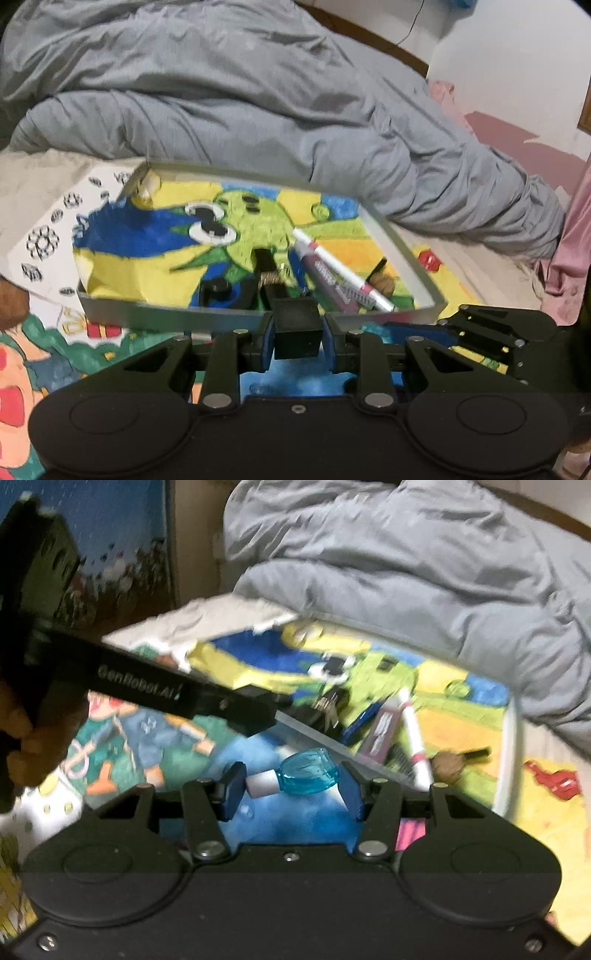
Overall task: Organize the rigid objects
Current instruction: 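Carry the black piece with the left tool while the right tool carries the teal bottle into the tray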
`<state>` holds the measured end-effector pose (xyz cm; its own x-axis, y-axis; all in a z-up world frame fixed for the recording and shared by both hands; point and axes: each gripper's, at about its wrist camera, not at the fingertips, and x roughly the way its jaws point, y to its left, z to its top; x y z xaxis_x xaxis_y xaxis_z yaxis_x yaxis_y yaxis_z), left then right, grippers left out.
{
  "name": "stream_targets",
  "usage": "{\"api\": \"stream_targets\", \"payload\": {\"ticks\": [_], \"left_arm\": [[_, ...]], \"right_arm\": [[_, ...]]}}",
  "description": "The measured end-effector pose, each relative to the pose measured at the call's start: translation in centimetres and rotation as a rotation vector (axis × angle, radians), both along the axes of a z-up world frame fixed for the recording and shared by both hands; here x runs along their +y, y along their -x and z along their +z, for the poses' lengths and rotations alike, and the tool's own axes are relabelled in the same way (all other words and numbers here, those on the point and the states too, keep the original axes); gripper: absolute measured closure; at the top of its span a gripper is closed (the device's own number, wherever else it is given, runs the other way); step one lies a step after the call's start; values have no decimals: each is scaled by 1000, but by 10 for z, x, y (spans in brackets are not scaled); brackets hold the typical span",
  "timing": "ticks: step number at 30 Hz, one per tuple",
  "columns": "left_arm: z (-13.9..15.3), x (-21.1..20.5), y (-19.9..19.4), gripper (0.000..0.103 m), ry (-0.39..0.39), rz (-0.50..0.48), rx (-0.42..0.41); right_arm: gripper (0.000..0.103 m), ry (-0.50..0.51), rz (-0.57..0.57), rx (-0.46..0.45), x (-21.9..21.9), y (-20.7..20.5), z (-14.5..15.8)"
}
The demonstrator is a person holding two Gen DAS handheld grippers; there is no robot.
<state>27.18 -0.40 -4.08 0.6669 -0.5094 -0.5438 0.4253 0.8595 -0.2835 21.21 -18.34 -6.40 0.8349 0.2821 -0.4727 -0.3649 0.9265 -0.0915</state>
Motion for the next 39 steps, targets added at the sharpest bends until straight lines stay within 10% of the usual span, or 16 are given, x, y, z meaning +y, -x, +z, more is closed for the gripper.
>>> {"api": "stream_targets", "payload": {"ticks": [39], "left_arm": [[-17,-25,-57,75,-87,112,40]], "right_arm": [[57,-130,-189,48,-37,-61,-13]]}}
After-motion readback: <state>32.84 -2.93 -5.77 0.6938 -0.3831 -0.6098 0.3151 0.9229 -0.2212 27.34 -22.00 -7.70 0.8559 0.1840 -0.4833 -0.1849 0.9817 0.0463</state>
